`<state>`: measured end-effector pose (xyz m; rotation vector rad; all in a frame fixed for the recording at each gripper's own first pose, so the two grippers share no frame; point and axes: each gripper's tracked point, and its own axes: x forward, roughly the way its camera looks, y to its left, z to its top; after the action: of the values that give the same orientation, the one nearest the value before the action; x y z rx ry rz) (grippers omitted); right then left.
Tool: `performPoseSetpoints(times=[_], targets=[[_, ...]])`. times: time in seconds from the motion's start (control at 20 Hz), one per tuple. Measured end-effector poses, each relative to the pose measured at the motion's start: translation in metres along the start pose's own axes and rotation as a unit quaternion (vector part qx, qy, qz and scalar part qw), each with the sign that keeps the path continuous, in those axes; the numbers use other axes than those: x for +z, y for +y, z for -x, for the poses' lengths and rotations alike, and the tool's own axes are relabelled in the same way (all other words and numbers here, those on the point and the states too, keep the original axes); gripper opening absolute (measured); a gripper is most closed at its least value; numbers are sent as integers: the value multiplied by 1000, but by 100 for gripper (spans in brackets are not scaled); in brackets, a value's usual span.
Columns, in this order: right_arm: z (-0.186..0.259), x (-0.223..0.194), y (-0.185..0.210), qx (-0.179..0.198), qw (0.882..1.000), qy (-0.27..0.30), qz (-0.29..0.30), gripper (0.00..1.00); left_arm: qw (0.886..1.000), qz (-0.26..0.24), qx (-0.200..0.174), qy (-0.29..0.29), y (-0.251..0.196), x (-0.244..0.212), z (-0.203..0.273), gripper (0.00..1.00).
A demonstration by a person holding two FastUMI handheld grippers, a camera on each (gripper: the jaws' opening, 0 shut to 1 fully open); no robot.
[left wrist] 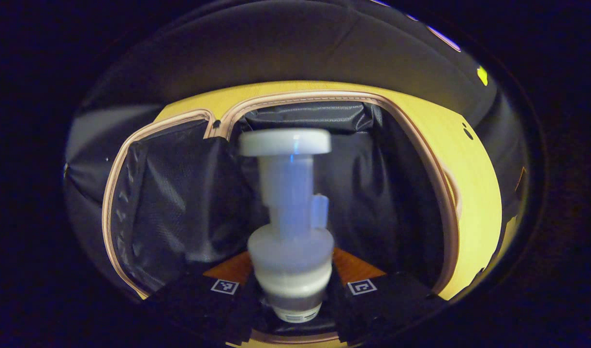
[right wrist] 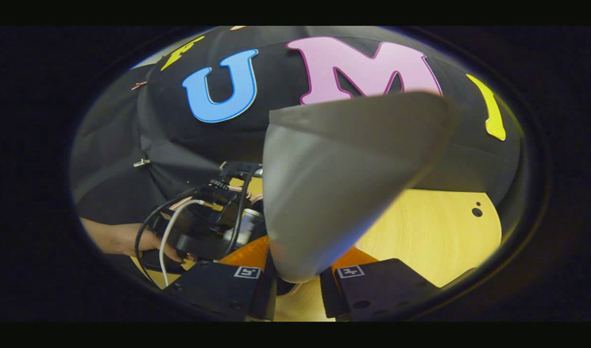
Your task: First open the suitcase, pack the skin care products into it, and then close the suitcase.
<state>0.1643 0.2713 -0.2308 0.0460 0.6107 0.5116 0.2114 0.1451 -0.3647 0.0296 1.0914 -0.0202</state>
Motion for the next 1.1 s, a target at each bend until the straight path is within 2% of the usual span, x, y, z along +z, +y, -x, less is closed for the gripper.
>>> performPoseSetpoints(times=[0.15, 0.25, 0.45, 0.55, 0.6, 0.7, 0.8, 1.0, 1.1], targets=[[-1, 0, 5, 3, 1000, 6, 25, 42, 997, -10, 17, -69, 14, 27, 29, 68], [-1, -5, 14, 8, 999, 20, 31, 41, 992, 8, 34, -121, 30, 35, 56, 70], [-13, -19, 27, 4, 998, 54, 29, 41, 969, 79, 38, -232, 48, 39, 109, 70], [-25, -30, 34, 2, 996, 82, 29, 41, 956, 98, 37, -274, 60, 36, 136, 70], [-31, -40, 38, 1, 995, 99, 28, 42, 954, 93, 33, -283, 63, 30, 145, 70], [-46, -60, 45, 0, 991, 130, 13, 42, 949, 52, 79, -300, 92, 3, 167, 71], [-54, -81, 52, -5, 986, 169, -1, 42, 942, 22, 112, -315, 118, -23, 203, 71], [-73, -131, 53, -41, 964, 262, -19, 42, 938, 66, 105, -324, 126, -75, 231, 71], [-79, -148, 53, -67, 950, 300, -55, 42, 937, 66, 111, -323, 131, -101, 242, 71]])
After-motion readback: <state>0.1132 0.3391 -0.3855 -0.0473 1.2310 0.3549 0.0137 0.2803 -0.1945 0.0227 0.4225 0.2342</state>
